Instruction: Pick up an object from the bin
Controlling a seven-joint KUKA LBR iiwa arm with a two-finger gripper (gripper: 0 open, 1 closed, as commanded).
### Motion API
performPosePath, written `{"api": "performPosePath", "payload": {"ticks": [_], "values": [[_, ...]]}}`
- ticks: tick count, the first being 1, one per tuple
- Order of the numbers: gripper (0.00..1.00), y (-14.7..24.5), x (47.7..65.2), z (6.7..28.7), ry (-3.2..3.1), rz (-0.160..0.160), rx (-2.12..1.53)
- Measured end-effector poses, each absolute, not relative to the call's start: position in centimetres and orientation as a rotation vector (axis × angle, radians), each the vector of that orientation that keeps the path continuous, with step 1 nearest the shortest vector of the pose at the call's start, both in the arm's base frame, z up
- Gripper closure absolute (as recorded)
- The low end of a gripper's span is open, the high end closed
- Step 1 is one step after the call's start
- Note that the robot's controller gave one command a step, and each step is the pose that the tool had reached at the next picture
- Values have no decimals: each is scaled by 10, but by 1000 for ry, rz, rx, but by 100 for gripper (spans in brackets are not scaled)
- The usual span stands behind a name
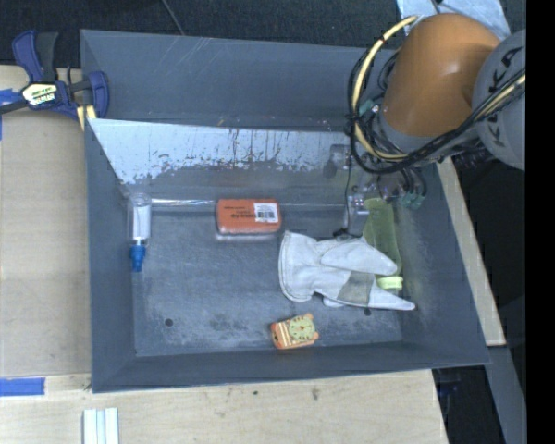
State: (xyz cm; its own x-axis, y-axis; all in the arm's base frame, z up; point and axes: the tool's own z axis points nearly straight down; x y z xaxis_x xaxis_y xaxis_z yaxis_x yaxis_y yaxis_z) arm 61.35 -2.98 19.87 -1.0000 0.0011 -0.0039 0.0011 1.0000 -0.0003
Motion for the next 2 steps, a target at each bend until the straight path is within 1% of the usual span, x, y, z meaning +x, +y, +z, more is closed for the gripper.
{"api": "performPosePath", "payload": {"ticks": [1, 2], "values": [[0, -27, 617, 172, 3129, -2, -112], [0, -14, 617, 97, 3128, -1, -193]]}}
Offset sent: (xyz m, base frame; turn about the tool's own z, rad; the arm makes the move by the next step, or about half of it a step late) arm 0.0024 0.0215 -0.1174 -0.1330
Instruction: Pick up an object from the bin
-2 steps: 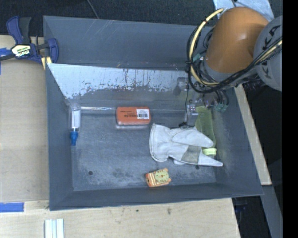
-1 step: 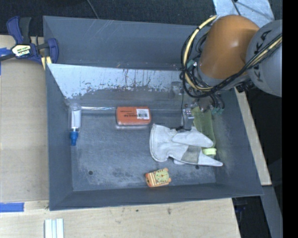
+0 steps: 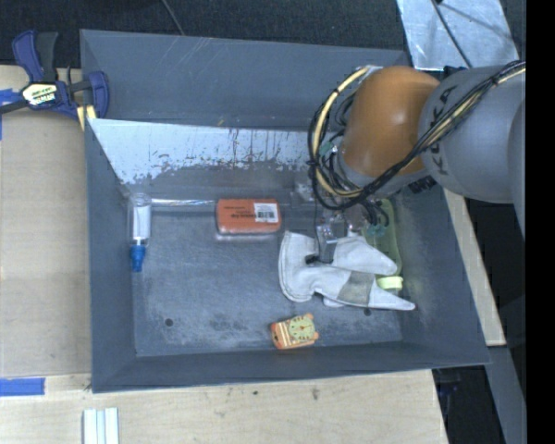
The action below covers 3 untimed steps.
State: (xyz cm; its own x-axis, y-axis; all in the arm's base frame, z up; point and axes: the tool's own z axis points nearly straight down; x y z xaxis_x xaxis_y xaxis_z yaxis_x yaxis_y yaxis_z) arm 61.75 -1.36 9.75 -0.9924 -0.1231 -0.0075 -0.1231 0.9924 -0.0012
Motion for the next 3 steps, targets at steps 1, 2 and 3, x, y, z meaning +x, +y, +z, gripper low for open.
{"api": "performPosePath", "payload": {"ticks": [1, 2, 3], "values": [[100, 5, 627, 72, 3131, -1, -180], [100, 5, 627, 72, 3131, -1, -180], [100, -16, 628, 198, 3123, 0, -290]]}}
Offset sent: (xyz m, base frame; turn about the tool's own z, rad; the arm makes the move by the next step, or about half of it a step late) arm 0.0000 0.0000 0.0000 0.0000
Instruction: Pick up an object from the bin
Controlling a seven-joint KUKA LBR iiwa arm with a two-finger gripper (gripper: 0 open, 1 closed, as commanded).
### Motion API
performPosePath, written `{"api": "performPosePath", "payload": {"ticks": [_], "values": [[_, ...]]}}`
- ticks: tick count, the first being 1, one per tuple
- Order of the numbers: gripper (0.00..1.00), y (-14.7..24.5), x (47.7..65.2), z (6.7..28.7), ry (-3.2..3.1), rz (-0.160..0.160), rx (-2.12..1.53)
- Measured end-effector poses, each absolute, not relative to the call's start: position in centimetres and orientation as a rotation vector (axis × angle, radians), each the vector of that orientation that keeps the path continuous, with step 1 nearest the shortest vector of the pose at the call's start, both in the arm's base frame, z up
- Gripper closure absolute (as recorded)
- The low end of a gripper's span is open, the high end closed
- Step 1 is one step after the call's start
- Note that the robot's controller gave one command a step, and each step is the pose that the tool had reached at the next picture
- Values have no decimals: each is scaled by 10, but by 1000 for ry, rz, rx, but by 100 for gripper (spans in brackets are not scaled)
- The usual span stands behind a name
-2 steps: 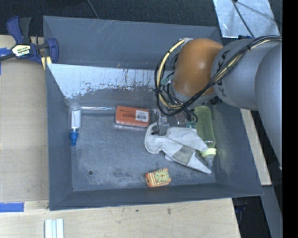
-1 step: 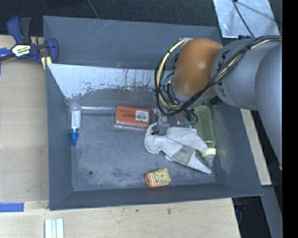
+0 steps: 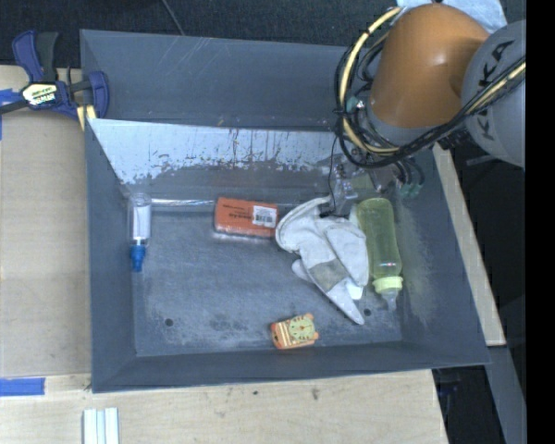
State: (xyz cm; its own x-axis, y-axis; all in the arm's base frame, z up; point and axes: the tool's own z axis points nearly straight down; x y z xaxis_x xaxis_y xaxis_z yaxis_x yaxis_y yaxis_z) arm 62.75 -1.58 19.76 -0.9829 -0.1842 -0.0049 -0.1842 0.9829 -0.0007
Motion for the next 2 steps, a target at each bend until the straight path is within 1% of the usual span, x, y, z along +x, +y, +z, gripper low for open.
{"api": "performPosePath", "payload": {"ticks": [1, 2], "values": [[100, -16, 627, 197, 3124, 0, -290], [100, -27, 618, 253, 3130, 1, -290]]}}
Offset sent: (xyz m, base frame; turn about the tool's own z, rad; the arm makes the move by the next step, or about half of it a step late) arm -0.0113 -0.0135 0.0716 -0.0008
